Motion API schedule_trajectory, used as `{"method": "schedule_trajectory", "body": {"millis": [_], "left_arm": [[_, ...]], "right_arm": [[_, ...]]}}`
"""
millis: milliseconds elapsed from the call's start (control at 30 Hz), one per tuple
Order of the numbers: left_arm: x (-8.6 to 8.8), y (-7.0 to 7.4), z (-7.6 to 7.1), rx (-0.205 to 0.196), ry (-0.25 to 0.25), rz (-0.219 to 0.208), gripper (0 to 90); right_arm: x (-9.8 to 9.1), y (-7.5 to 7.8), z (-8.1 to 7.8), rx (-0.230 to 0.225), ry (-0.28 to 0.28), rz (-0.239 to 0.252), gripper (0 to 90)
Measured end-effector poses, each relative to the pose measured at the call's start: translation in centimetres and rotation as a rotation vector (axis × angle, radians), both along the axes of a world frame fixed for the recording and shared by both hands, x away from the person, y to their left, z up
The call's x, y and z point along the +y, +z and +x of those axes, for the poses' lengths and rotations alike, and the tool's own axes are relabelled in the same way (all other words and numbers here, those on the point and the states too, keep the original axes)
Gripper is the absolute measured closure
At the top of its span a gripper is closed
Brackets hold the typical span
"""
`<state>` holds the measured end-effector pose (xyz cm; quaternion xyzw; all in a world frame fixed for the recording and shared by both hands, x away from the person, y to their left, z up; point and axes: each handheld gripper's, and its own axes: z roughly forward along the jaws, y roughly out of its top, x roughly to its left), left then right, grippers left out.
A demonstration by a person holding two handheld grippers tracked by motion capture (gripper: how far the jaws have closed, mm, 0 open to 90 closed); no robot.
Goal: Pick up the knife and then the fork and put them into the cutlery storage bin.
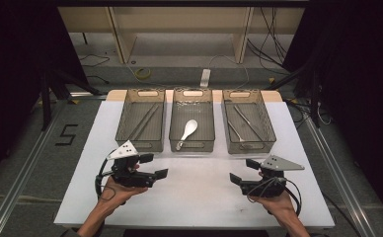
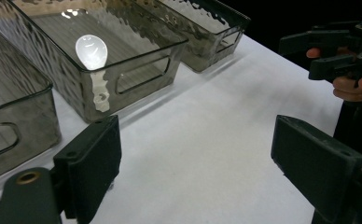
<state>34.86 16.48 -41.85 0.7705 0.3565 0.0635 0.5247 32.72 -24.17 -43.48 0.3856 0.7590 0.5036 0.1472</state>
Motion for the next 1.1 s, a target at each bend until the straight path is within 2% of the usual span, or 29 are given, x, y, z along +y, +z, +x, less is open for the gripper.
{"method": "schedule_trajectory", "body": {"millis": [133, 500, 800, 1100], "left_arm": [[-0.18, -0.11, -0.12, 0.004, -0.017, 0.014, 15.6], [-0.15, -0.37, -0.11, 0.018, -0.021, 0.02, 15.6], [-0.32, -0.29, -0.18, 0.009, -0.026, 0.026, 15.6], [-0.2, -0.21, -0.15, 0.005, -0.02, 0.027, 15.6]], "right_arm": [[-0.04, -0.35, -0.22, 0.012, -0.007, 0.002, 18.5], [-0.27, -0.58, -0.63, 0.006, -0.022, -0.011, 17.7], [-0.45, -0.33, -0.59, -0.006, -0.04, -0.006, 17.7], [-0.34, -0.34, -0.59, -0.005, -0.035, -0.008, 17.7]]}}
